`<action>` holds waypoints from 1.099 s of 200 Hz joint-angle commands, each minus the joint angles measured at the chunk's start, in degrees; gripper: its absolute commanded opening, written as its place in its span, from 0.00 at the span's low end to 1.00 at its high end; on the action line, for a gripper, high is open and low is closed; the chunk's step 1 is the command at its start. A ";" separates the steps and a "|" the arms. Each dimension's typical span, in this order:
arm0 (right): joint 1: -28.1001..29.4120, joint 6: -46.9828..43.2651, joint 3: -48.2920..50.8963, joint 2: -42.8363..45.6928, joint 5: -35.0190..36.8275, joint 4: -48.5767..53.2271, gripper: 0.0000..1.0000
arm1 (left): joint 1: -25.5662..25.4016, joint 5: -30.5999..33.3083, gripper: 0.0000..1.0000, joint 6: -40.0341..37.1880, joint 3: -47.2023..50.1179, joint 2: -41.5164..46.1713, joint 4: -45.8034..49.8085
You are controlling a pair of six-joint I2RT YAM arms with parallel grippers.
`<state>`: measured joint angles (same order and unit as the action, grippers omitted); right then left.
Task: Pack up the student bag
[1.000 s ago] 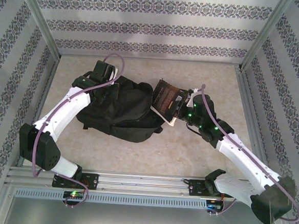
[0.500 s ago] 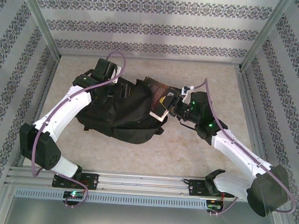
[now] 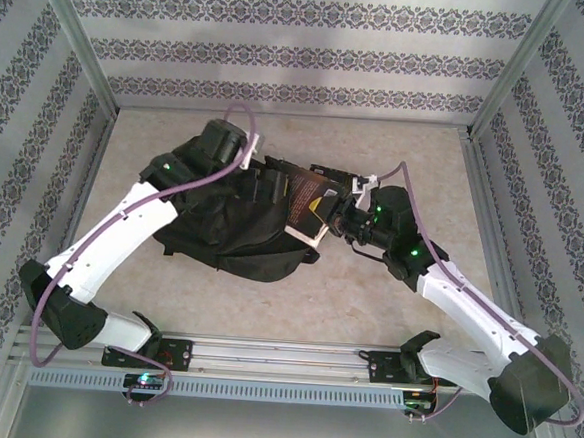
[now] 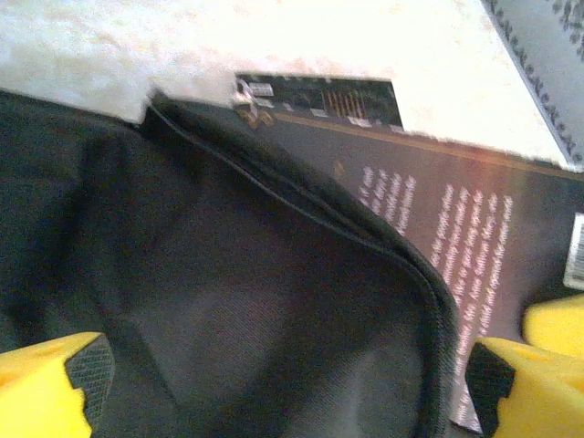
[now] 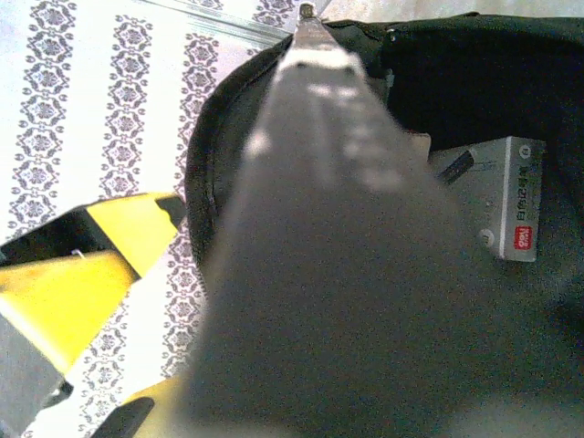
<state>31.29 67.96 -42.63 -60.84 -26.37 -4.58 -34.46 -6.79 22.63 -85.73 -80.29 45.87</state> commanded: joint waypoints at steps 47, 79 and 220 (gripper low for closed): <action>1.93 -1.00 1.45 2.77 -3.78 -7.77 0.00 | -8.51 11.48 1.00 5.25 0.43 -1.77 -1.28; 1.89 -0.08 2.24 3.25 -4.28 -9.81 0.00 | -8.65 8.13 1.00 5.60 2.83 -3.12 -4.20; 1.64 -2.36 3.98 6.57 -0.11 -5.07 0.00 | -8.49 10.30 0.00 -5.27 1.74 -1.45 -2.86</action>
<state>32.42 68.42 -38.81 -57.08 -27.68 -6.42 -42.68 3.75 21.12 -83.11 -84.71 42.85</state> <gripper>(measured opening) 0.132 0.094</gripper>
